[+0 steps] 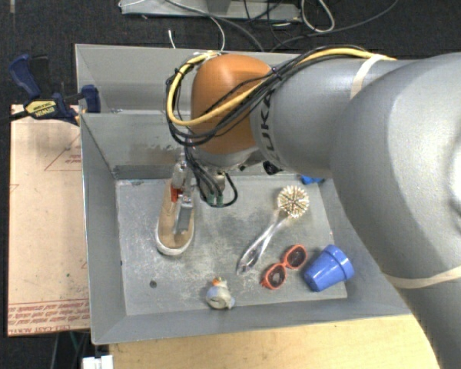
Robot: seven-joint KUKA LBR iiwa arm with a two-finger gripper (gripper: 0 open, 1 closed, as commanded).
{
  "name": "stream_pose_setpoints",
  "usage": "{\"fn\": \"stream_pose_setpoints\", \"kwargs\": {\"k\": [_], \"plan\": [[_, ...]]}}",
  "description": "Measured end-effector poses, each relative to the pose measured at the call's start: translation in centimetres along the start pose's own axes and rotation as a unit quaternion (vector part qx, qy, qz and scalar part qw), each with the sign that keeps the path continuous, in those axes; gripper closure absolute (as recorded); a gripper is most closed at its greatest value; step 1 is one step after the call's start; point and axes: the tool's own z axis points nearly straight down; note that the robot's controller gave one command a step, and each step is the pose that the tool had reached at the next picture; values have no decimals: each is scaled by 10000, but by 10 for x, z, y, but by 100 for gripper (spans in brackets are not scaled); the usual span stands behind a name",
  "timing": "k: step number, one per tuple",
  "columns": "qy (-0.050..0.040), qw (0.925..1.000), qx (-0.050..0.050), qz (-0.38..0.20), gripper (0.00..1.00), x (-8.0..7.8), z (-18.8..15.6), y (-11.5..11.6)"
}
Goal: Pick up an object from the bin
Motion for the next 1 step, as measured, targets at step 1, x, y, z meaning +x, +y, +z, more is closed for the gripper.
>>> {"fn": "stream_pose_setpoints", "kwargs": {"k": [1], "plan": [[11,9997,1,234,0,15,7,3]]}}
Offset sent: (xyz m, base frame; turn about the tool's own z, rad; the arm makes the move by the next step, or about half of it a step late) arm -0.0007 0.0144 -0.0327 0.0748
